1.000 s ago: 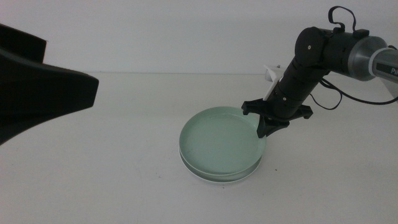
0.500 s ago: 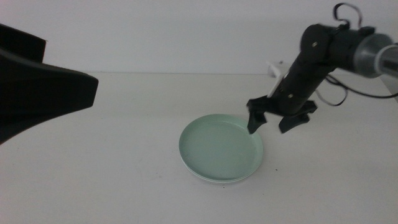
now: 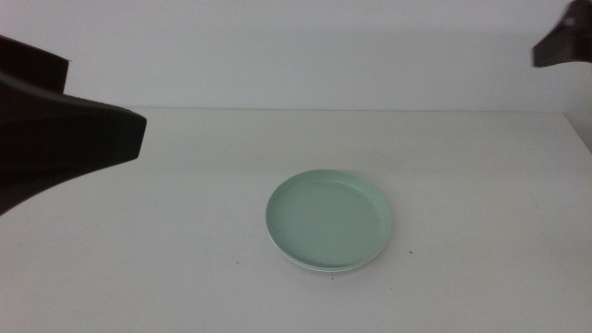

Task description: Stack the three bowls on top of each other.

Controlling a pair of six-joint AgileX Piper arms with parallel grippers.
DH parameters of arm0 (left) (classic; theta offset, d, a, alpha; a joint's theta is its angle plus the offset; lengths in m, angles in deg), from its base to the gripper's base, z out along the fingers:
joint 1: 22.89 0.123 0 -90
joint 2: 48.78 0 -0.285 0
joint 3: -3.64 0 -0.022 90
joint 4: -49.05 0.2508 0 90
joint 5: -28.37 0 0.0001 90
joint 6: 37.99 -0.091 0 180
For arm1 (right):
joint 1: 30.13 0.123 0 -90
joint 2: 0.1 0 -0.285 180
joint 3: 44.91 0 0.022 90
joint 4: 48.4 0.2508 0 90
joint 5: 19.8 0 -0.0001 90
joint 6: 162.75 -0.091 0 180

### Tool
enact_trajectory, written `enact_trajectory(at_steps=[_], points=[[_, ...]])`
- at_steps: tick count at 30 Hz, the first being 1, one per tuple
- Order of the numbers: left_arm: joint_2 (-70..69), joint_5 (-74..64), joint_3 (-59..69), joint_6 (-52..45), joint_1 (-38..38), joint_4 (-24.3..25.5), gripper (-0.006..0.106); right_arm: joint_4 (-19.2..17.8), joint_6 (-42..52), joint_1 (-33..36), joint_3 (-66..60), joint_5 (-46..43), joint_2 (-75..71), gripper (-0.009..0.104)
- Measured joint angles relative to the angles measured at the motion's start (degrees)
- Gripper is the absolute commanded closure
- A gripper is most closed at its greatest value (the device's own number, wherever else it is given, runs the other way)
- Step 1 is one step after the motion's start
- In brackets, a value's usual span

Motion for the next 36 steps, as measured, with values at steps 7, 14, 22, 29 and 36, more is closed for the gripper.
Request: enact_trajectory(at_steps=[7,14,22,29,36], points=[[0.0,0.0,0.0,0.0,0.0,0.0,0.007,1.1,2.11,0.0,-18.29,-11.29,-24.62,0.002],[0.0,0.0,0.0,0.0,0.0,0.0,0.007,0.72,4.42,0.0,-25.5,-19.77,-33.82,0.002],[0.0,0.0,0.0,0.0,0.0,0.0,0.007,0.97,5.65,0.0,-25.62,-19.86,-33.08,0.002],[0.0,2.07,0.0,0.0,0.0,0.41,0.007,1.11,5.55,0.0,-25.62,-19.77,-32.96,0.002],[-0.63,12.69,1.9,0.0,6.7,2.34,0.007,1.11,5.55,0.0,-25.62,-19.77,-32.96,0.002]])
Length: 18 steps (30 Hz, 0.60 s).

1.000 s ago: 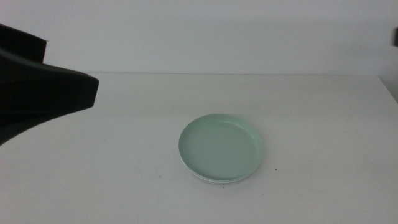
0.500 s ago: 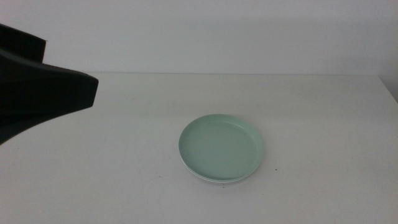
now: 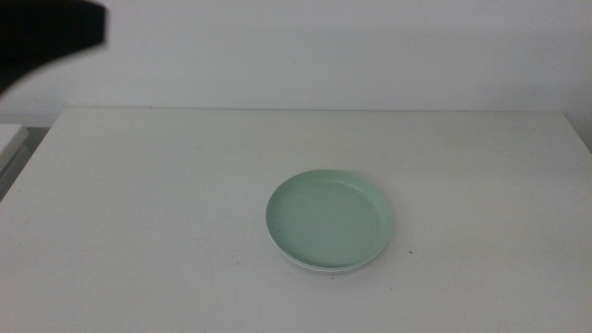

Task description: Stack the three bowls on top of each other.

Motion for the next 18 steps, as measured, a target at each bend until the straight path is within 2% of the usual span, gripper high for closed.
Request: enact_trajectory(at_steps=[5,13,18], points=[[-3.41,13.9,9.1,9.46,8.35,3.58,0.007,0.0,0.0,0.0,0.0,0.0,0.0,0.002],[-6.62,24.57,18.27,21.02,12.16,19.7,0.007,0.0,0.0,0.0,0.0,0.0,0.0,0.002],[-6.74,25.86,18.71,21.91,12.16,21.97,0.007,0.0,0.0,0.0,0.0,0.0,0.0,0.002]])
